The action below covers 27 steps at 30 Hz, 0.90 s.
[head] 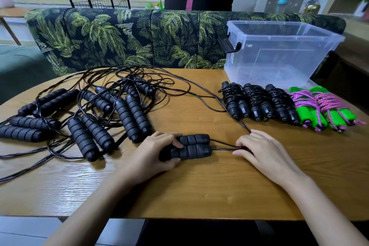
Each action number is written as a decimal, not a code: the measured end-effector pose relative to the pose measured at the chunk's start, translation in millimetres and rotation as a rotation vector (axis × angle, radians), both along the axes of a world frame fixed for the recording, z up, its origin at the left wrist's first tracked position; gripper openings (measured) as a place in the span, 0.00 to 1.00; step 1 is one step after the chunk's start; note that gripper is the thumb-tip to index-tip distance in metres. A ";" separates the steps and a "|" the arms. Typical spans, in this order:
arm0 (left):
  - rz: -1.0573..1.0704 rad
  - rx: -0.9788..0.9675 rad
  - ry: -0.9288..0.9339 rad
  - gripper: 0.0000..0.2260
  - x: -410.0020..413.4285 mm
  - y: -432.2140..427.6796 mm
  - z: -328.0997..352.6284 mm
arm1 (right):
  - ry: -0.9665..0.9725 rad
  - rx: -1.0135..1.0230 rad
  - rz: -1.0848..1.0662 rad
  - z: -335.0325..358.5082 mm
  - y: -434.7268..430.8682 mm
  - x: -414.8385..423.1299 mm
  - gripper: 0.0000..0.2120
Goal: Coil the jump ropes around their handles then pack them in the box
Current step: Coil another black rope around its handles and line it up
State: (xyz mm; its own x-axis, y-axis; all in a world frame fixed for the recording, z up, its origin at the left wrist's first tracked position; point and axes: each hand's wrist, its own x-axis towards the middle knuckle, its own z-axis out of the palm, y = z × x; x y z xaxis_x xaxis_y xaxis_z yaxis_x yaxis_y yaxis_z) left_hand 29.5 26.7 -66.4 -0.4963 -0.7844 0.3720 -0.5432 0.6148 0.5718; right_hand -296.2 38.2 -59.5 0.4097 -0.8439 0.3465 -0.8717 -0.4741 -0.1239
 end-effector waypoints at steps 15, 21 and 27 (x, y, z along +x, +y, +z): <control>0.197 -0.004 0.000 0.15 -25.0 -24.1 -0.1 | -0.035 -0.231 -0.143 -9.7 4.7 -20.1 0.19; 0.312 0.045 0.025 0.15 -39.4 -37.9 0.8 | -0.091 -0.286 -0.116 -6.8 12.1 7.5 0.15; 0.310 0.077 0.049 0.14 -39.6 -37.1 5.9 | -0.153 -0.282 -0.049 -9.4 32.4 84.3 0.15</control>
